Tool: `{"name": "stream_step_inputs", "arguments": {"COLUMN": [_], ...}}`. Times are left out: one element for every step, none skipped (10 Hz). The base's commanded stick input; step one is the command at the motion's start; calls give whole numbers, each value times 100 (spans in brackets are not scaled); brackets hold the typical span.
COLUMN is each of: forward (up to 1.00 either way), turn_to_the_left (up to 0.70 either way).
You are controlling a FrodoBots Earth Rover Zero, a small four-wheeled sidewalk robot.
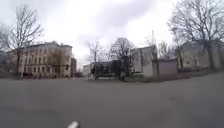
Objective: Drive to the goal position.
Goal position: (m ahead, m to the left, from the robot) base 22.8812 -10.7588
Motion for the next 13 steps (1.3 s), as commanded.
{"name": "stream_step_inputs", "arguments": {"forward": [100, 100, 100, 100, 100, 100, 100, 100, 100, 100, 100, 100, 100], "turn_to_the_left": [0, 0, 0, 0, 0, 0, 0, 0, 0, 0, 0, 0, 0]}}
